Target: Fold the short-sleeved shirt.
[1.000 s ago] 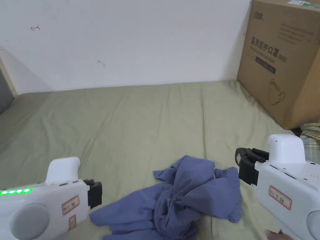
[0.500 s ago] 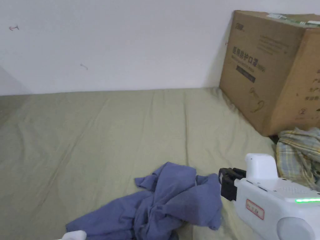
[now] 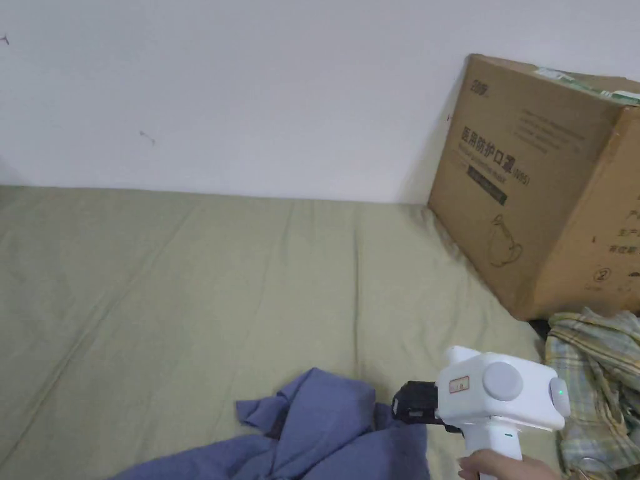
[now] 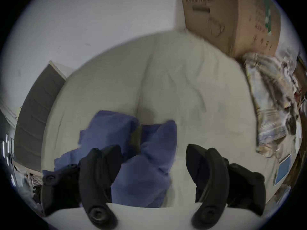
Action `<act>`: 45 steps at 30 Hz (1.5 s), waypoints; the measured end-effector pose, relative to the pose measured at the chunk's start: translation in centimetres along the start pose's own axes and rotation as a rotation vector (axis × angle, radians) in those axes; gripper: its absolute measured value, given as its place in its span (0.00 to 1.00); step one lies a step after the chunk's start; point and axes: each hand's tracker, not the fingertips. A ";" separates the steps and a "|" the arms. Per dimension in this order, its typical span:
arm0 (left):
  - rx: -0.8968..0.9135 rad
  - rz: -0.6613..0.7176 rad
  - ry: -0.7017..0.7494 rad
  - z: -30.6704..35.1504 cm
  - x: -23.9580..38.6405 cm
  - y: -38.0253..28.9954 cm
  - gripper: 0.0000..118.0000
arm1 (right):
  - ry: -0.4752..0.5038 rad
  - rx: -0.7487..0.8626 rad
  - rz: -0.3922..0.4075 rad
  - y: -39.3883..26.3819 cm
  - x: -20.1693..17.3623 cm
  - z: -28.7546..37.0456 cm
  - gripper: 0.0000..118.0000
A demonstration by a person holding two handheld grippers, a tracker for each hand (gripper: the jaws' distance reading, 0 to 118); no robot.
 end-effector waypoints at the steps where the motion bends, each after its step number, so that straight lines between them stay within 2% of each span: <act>1: 0.033 -0.038 0.052 0.3 -0.5 0.4 0.05 | -0.038 -0.038 0.002 0.4 0.3 -1.4 0.74; 3: 0.029 -0.014 0.057 0.6 -1.0 0.6 0.05 | -0.121 -0.084 0.007 0.3 1.0 -3.6 0.74; 4: 0.028 -0.010 0.059 0.7 -1.2 0.6 0.05 | -0.098 -0.104 0.007 0.2 1.2 -4.1 0.71; 5: 0.022 -0.002 0.057 0.6 -1.2 0.5 0.05 | -0.044 -0.129 0.012 0.1 1.4 -4.3 0.57; 6: 0.023 0.001 0.061 0.6 -1.4 0.5 0.05 | 0.013 -0.126 0.024 -0.1 1.3 -4.0 0.34; 7: 0.025 0.004 0.061 0.6 -1.5 0.4 0.05 | -0.004 -0.097 0.063 -0.6 0.8 -3.0 0.13; 8: 0.039 0.019 0.058 0.7 -1.7 0.3 0.05 | 0.018 -0.073 0.105 -1.0 0.4 -2.2 0.03; 10: 0.087 0.090 0.023 1.2 -2.1 0.5 0.05 | 0.041 -0.038 0.165 -1.5 -0.1 -0.2 0.03; 12: 0.102 0.129 0.007 2.0 -2.7 1.2 0.05 | 0.088 0.017 0.186 -1.9 -0.4 3.1 0.03; 17: 0.177 0.135 0.002 5.5 -3.7 5.4 0.05 | 0.216 0.175 0.078 -1.0 0.6 12.9 0.03; 21: 0.279 0.026 0.032 9.4 -3.0 10.5 0.05 | 0.192 0.311 0.150 0.8 -0.3 20.2 0.03; 23: 0.329 -0.024 0.033 11.7 -2.4 13.5 0.05 | 0.204 0.350 0.140 2.1 -1.2 23.6 0.03; 27: 0.394 -0.058 -0.004 15.7 -1.1 18.6 0.05 | 0.209 0.452 0.178 4.7 -3.3 29.7 0.03; 32: 0.439 -0.084 -0.026 19.2 0.6 23.7 0.05 | 0.223 0.549 0.181 8.2 -5.5 36.0 0.03; 38: 0.466 -0.106 -0.015 19.3 1.6 28.8 0.05 | 0.185 0.606 0.187 12.9 -7.4 38.6 0.03; 45: 0.493 -0.083 0.002 14.7 2.4 35.2 0.05 | 0.129 0.631 0.141 19.8 -8.5 34.8 0.03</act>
